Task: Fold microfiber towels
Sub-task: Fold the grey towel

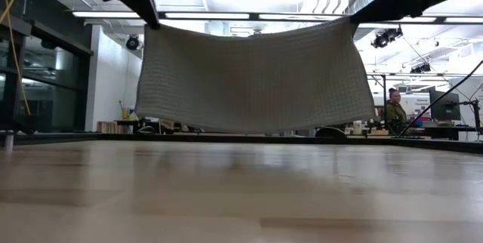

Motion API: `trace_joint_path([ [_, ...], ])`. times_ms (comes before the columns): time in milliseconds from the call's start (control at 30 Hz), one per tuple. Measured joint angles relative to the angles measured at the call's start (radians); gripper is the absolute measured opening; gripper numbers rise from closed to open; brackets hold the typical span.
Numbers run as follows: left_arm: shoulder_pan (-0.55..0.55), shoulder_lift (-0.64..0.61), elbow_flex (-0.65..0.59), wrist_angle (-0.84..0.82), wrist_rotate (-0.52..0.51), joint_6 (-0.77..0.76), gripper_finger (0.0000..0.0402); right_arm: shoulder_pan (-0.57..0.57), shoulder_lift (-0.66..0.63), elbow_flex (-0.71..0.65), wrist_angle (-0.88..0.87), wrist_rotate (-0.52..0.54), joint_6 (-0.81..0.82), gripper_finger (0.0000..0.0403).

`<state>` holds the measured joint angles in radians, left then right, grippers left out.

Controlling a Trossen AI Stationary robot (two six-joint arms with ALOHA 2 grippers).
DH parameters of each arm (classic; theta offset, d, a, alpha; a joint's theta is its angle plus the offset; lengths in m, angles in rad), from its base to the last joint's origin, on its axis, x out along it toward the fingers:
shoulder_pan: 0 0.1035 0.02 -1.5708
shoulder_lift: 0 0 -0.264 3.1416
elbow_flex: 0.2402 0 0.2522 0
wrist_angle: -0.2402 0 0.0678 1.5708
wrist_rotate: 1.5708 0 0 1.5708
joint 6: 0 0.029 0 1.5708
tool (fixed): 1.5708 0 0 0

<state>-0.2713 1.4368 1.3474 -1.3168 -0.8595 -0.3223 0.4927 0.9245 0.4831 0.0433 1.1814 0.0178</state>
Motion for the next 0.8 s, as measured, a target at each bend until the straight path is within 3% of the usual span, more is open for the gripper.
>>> trace_joint_path([
  [433, -0.164, 0.000, 0.000, -0.092, 0.081, -0.197, 0.0000, 0.143, 0.001, 0.000, -0.005, -0.013, 0.119, 0.0003],
  [800, -0.316, 0.000, -0.001, -0.063, 0.187, -0.345, 0.0000, 0.304, 0.018, 0.000, -0.010, -0.180, 0.406, 0.0003],
])
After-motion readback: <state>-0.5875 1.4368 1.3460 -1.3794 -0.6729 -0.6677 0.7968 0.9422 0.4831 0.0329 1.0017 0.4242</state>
